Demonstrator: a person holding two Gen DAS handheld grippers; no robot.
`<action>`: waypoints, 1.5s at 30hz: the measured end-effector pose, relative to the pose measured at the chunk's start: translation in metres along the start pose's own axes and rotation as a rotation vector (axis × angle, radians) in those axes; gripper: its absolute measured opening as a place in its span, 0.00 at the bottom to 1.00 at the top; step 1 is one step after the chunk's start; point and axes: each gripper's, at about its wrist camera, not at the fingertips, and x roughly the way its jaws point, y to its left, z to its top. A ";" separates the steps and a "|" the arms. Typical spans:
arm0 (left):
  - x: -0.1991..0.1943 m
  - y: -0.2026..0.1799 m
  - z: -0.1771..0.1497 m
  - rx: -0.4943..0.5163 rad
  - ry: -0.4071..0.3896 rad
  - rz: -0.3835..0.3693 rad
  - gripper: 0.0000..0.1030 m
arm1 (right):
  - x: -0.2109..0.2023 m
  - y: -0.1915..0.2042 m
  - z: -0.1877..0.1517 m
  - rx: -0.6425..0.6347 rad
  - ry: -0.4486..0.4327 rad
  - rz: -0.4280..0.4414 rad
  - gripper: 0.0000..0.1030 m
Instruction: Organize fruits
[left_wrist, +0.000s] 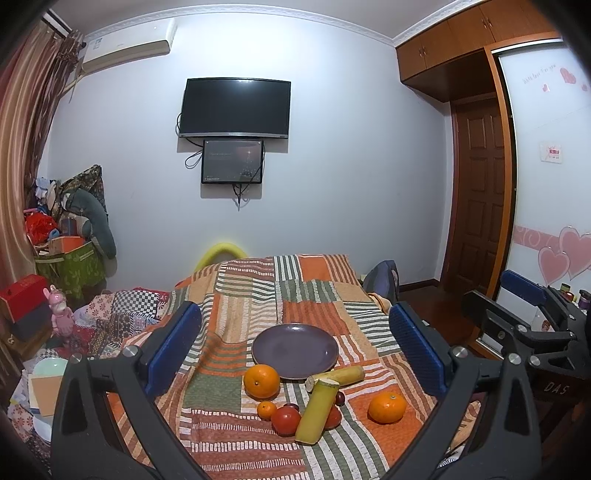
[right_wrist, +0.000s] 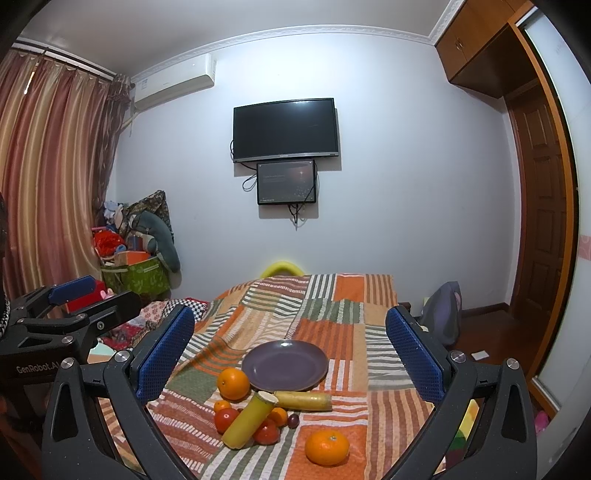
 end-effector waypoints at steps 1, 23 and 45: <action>0.000 0.000 0.000 0.000 0.000 0.000 1.00 | 0.000 -0.001 0.000 0.002 0.001 0.001 1.00; 0.010 0.002 -0.003 -0.003 0.031 0.005 0.96 | 0.009 -0.005 -0.007 0.007 0.024 0.025 1.00; 0.135 0.005 -0.080 0.034 0.440 -0.096 0.62 | 0.078 -0.063 -0.091 -0.016 0.446 -0.037 0.68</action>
